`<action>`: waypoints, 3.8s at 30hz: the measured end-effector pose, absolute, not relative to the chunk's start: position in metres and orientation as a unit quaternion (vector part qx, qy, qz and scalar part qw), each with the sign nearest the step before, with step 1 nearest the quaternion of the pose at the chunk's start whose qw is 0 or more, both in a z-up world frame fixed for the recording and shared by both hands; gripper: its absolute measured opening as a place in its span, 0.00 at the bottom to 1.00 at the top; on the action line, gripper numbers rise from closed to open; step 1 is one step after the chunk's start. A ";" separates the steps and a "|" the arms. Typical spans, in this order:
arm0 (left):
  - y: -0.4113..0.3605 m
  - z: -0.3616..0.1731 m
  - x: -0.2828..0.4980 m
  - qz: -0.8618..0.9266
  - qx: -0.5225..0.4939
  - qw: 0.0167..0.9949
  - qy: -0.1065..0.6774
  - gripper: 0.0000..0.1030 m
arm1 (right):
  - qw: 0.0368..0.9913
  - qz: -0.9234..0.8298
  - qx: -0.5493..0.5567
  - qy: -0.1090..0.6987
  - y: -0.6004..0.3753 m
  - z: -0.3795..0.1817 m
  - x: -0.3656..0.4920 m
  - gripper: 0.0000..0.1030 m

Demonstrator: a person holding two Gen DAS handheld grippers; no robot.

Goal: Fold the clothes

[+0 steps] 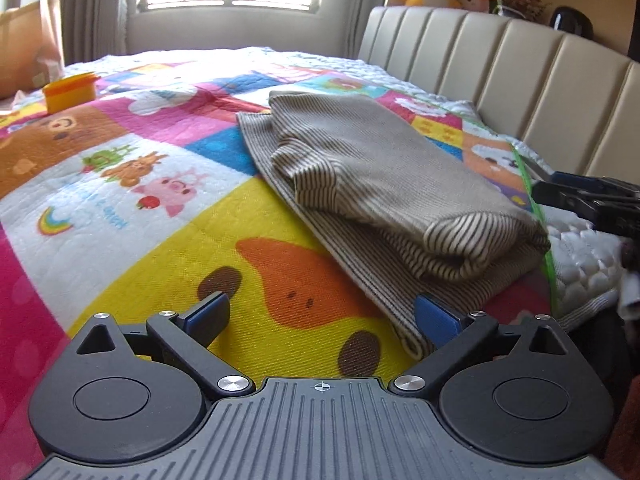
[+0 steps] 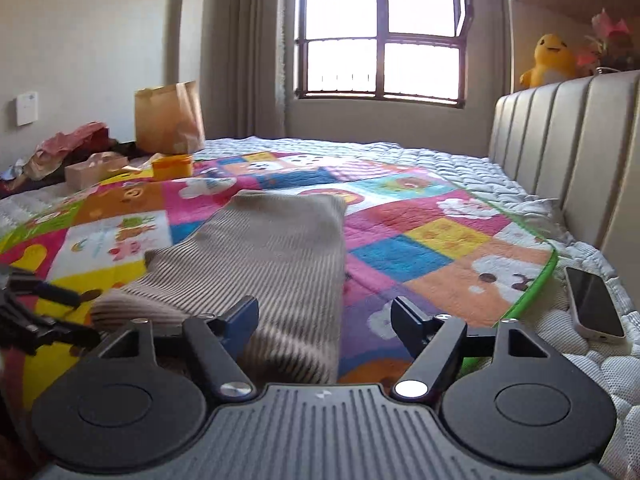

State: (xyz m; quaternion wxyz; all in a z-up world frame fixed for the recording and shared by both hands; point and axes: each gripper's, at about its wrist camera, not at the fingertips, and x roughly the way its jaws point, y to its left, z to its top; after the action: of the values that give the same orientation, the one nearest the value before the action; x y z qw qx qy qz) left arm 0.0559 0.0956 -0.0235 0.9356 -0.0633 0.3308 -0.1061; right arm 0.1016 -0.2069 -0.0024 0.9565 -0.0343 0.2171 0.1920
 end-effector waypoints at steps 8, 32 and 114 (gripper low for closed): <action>0.072 -0.004 0.064 -0.142 -0.105 0.941 0.289 0.99 | 0.949 0.154 -0.043 0.271 -0.192 -0.044 0.114 0.70; 0.062 -0.034 0.051 -0.138 -0.049 0.937 0.316 1.00 | 0.907 0.314 -0.212 0.185 -0.164 -0.018 0.043 0.84; 0.138 0.034 0.077 -0.163 -0.130 0.946 0.247 1.00 | 0.844 0.321 -0.386 0.188 -0.101 -0.024 0.047 0.27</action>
State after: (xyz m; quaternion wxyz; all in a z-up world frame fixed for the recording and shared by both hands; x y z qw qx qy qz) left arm 0.0770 0.1377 0.0336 0.9463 -0.1303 0.2469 -0.1633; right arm 0.0472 -0.1014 -0.0239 0.8439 -0.3864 0.1885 0.3209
